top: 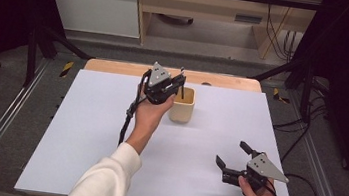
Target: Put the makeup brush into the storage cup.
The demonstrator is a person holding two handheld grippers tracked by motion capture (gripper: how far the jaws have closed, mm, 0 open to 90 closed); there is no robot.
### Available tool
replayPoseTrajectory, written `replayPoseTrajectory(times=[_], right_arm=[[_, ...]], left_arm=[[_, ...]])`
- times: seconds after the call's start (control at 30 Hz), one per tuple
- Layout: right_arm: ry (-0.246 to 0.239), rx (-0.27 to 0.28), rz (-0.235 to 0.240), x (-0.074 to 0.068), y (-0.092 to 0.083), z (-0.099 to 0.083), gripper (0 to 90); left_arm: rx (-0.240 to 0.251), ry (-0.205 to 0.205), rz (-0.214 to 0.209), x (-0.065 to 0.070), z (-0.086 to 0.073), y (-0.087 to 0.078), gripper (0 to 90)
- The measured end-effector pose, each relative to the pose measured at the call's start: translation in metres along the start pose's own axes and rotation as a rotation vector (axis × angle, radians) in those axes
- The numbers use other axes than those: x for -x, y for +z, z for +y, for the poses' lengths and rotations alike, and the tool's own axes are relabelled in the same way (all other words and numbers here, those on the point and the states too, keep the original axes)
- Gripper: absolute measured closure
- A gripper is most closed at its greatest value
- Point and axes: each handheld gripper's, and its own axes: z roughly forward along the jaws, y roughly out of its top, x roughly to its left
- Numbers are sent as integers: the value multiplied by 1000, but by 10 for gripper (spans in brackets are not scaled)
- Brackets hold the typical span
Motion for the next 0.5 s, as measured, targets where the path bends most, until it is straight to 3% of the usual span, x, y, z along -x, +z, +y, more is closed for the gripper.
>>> replayPoseTrajectory(times=[0.5], right_arm=[[1, 0, 0, 0, 0, 0, 51]], left_arm=[[-3, 9, -4, -1, -7, 7, 835]])
